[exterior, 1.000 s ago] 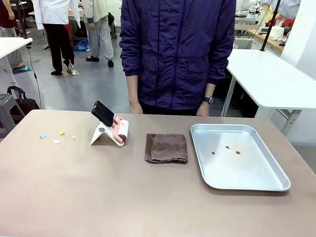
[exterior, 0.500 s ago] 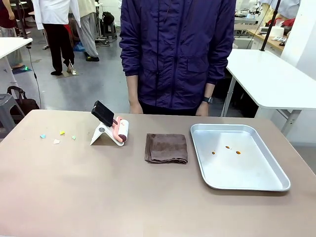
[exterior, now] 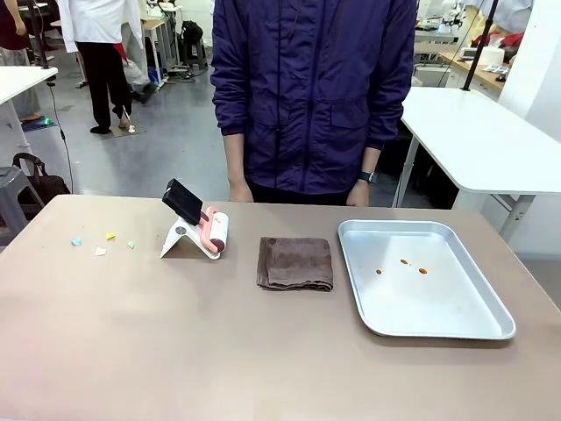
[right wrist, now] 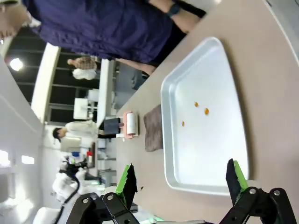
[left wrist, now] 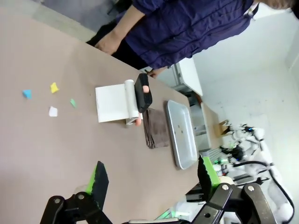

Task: Clean the surface of the table.
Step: Hold the Lint Roller with your left hand and the towel with your right hand.

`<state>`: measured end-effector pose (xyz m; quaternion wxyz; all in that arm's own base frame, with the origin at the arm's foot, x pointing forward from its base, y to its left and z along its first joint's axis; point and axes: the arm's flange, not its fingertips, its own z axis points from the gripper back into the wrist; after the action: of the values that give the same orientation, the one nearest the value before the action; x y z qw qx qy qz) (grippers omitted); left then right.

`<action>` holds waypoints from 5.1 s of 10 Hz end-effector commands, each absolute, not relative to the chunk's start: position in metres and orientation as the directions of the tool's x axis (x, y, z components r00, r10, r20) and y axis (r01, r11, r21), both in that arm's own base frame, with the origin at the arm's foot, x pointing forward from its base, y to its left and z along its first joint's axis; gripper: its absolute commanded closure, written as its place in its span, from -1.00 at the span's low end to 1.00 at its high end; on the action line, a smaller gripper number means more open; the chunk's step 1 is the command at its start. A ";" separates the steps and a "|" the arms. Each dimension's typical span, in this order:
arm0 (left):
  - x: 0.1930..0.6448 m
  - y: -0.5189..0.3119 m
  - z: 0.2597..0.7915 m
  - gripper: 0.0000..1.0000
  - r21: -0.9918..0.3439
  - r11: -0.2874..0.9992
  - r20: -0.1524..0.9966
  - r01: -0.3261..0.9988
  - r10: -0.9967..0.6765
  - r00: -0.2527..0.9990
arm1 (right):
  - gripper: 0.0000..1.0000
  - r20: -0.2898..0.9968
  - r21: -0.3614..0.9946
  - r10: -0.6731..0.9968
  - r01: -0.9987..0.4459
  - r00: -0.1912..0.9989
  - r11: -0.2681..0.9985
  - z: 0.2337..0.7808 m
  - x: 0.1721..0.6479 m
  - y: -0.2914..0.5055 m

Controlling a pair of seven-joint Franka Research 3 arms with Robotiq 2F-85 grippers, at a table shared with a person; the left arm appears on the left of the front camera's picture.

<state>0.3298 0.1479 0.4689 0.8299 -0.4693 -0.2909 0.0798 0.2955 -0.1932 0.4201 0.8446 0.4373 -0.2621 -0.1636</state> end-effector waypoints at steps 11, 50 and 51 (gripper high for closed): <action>0.487 -0.038 0.453 -1.00 -0.591 0.767 0.358 0.251 -0.030 0.933 | -1.00 0.203 0.398 0.187 -0.256 0.961 0.881 0.441 0.385 0.239; 0.570 -0.067 0.389 1.00 -0.709 0.696 0.166 0.108 0.016 0.986 | 0.38 0.025 0.041 -0.175 0.174 0.984 0.984 0.296 0.523 0.323; 0.571 -0.067 0.388 1.00 -0.707 0.699 0.169 0.107 0.020 0.985 | 1.00 0.018 0.049 -0.171 0.170 0.985 0.984 0.295 0.523 0.323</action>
<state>0.5690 -0.0665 0.3887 0.9238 -0.3764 -0.0678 -0.0170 0.5216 0.3223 0.3026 0.9965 0.0197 -0.0086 -0.0802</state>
